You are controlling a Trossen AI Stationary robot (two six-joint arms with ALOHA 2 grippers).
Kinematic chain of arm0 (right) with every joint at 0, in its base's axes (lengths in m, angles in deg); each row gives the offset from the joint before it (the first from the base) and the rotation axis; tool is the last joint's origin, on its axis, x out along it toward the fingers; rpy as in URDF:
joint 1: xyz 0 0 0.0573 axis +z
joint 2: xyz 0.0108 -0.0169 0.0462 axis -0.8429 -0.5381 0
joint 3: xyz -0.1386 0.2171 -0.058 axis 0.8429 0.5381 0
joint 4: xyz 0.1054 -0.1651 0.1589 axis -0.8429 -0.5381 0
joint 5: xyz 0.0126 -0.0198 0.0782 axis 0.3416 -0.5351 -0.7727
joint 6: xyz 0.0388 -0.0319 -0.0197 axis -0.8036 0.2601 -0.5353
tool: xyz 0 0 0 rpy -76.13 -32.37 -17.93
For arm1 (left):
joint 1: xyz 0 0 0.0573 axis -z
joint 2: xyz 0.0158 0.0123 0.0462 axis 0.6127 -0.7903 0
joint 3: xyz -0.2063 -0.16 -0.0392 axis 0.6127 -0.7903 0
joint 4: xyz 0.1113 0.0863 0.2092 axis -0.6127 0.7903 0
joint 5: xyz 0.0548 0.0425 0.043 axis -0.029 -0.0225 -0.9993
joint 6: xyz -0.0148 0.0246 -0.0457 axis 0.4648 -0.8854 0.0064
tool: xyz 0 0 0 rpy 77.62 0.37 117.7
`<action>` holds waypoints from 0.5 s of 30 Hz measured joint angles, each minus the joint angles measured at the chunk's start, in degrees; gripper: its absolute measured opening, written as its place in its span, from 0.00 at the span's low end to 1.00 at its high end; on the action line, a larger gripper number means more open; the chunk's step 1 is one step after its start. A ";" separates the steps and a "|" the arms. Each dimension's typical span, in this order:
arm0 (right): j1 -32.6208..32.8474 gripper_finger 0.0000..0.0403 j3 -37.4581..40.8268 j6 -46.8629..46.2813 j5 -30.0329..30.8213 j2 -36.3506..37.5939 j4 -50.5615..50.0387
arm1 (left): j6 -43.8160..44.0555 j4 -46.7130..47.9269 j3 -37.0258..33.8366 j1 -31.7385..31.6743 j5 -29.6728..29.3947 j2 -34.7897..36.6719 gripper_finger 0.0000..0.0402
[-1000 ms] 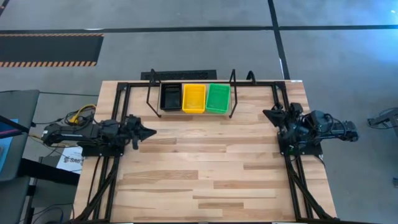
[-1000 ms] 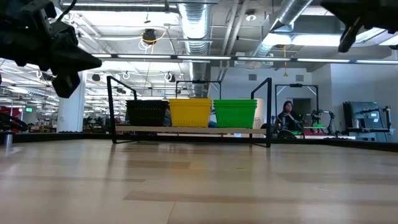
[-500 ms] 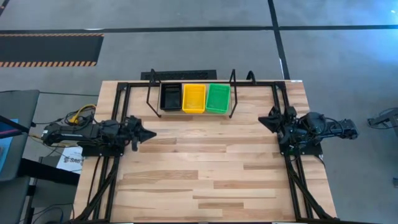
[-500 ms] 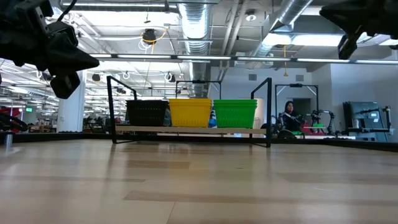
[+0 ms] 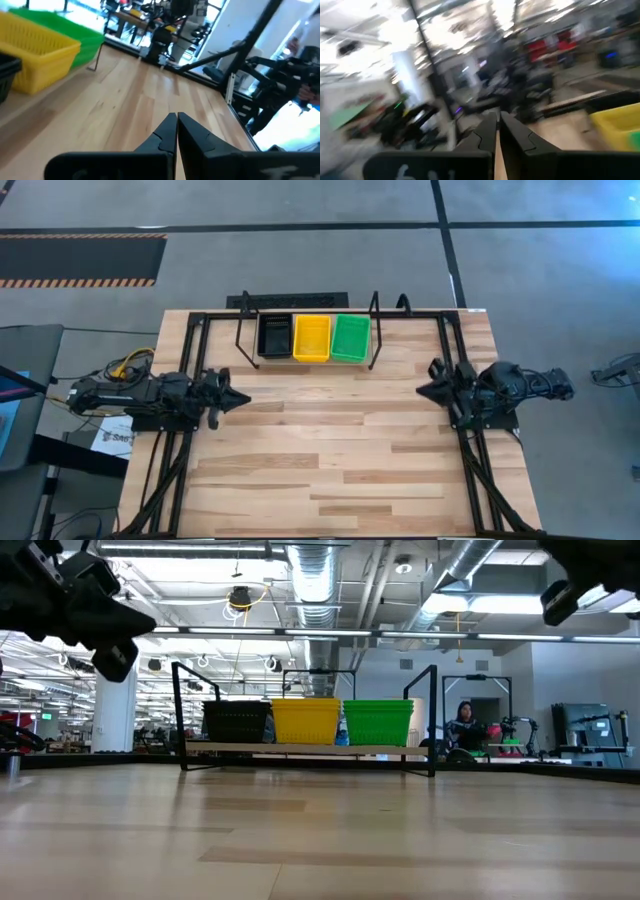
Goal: Stack baskets on shelf by color
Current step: Return to Home Position
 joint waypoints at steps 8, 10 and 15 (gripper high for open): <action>4.24 0.11 6.78 11.33 -3.64 0.09 9.34 | -5.99 -2.63 0.00 0.00 0.38 0.02 0.00; 4.51 0.11 8.45 11.51 -3.59 0.05 10.40 | -6.28 -2.67 0.00 0.00 0.38 0.02 0.00; 3.42 0.11 9.20 11.16 -3.59 0.07 10.50 | -6.33 -2.61 0.00 0.00 0.38 0.02 0.00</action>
